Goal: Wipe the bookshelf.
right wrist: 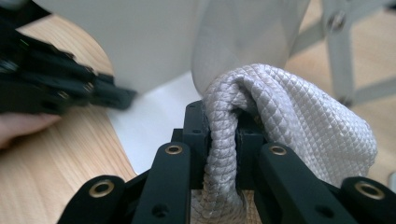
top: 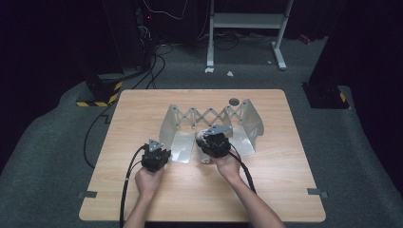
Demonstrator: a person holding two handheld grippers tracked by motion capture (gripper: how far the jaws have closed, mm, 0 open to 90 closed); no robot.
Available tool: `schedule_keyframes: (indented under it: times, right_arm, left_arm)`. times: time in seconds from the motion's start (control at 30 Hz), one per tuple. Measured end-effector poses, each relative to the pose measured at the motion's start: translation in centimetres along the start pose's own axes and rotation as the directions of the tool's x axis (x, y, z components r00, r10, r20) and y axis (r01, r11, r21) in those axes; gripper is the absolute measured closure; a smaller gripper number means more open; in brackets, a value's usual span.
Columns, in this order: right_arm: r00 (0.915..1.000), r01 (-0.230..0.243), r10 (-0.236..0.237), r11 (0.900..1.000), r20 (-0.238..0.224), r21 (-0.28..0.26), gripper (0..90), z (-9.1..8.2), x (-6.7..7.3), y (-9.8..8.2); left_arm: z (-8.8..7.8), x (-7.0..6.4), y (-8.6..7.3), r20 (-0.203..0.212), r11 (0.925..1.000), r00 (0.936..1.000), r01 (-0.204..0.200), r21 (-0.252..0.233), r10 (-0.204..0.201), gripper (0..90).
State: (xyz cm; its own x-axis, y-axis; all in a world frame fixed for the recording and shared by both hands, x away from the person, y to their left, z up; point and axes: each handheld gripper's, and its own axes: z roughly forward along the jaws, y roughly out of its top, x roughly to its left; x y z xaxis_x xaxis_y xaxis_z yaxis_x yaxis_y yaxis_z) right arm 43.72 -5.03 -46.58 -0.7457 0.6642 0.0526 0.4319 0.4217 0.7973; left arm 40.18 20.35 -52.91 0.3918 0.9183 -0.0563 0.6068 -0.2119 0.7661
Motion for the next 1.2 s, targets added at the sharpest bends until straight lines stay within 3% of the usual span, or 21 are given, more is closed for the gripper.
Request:
schedule_keyframes:
  times: [0.1, 0.23, 0.33, 0.47, 0.73, 0.93, 1.2]
  right_arm:
    - [0.9997, -0.024, 0.024, 0.999, -0.006, 0.037, 79.6, 1.3, -0.3, -0.9]
    - [0.9997, -0.022, 0.023, 0.995, -0.008, 0.099, 79.6, 3.1, -0.2, -1.9]
    - [0.9993, -0.037, 0.038, 0.994, -0.008, 0.104, 79.5, 3.4, -0.2, -2.5]
    - [0.9982, -0.060, 0.060, 0.994, 0.007, 0.089, 77.8, 2.9, -0.5, -3.3]
    - [0.9990, -0.027, 0.024, 0.995, 0.039, 0.098, 65.0, 1.7, -0.4, -4.2]
    - [0.9994, -0.018, 0.015, 0.994, 0.030, 0.107, 55.0, -0.1, -0.9, -4.3]
    - [0.9988, -0.040, 0.037, 0.994, 0.032, 0.103, 48.7, -2.1, -1.6, -6.1]
  left_arm:
    - [0.0, -0.2, 0.0, -0.013, 0.9999, 0.9998, -0.014, 0.000, 0.014, 80.6]
    - [-0.1, -0.3, -0.1, -0.019, 0.9998, 0.9996, -0.019, -0.004, 0.019, 81.2]
    - [-0.1, -0.4, -0.1, -0.025, 0.9997, 0.9994, -0.022, -0.004, 0.022, 82.1]
    - [-0.1, -0.5, -0.1, -0.033, 0.9997, 0.9991, -0.025, -0.004, 0.025, 82.4]
    - [-0.1, -0.3, -0.1, -0.036, 1.0000, 0.9993, -0.008, -0.005, 0.008, 83.4]
    - [-0.2, -0.3, -0.1, -0.038, 1.0000, 0.9993, -0.002, -0.005, 0.002, 83.7]
    - [-0.2, -0.3, -0.2, -0.037, 1.0000, 0.9993, -0.001, -0.004, 0.001, 83.7]
